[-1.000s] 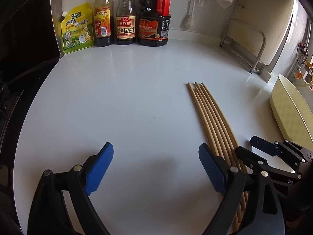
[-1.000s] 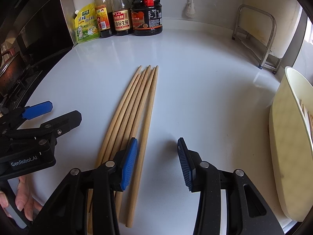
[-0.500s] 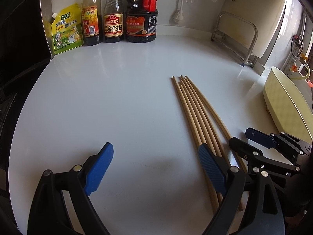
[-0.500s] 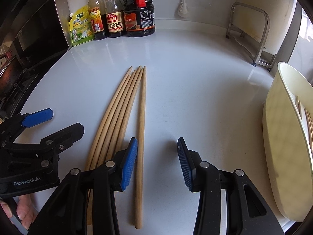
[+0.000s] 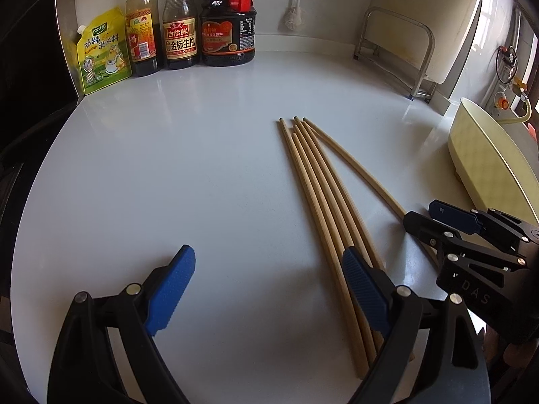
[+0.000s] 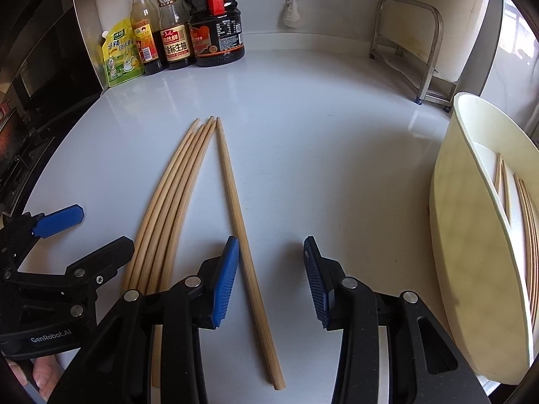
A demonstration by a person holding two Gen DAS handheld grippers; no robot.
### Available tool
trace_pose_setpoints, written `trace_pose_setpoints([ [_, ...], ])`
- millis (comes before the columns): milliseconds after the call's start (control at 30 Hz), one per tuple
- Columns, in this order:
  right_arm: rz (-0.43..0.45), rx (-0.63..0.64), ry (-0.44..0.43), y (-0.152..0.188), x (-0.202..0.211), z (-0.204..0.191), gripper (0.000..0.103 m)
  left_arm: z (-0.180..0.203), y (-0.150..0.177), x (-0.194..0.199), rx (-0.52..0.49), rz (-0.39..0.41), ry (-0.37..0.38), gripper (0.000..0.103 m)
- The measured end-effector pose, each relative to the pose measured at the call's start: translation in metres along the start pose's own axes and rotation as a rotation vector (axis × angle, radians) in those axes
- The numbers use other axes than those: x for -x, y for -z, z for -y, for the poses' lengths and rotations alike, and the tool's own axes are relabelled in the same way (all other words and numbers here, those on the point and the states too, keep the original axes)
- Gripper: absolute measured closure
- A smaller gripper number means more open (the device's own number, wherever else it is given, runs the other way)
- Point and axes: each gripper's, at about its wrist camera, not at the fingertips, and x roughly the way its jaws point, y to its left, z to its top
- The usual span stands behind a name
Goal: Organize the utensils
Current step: 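Close the left tool on one chopstick while the right tool grasps another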
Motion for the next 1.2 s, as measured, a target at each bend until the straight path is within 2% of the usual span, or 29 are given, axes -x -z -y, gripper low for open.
trace_pose_setpoints([
  [500, -0.002, -0.002, -0.004, 0.0, 0.001, 0.001, 0.064, -0.002, 0.002, -0.004, 0.011, -0.014, -0.003, 0.015],
  [833, 0.002, 0.004, -0.009, 0.001, 0.001, 0.0, 0.064, -0.008, -0.001, -0.008, 0.004, -0.015, -0.06, 0.015],
  [1200, 0.022, 0.087, 0.025, -0.002, -0.006, -0.018, 0.064, -0.012, -0.016, -0.018, 0.001, -0.017, -0.08, 0.015],
])
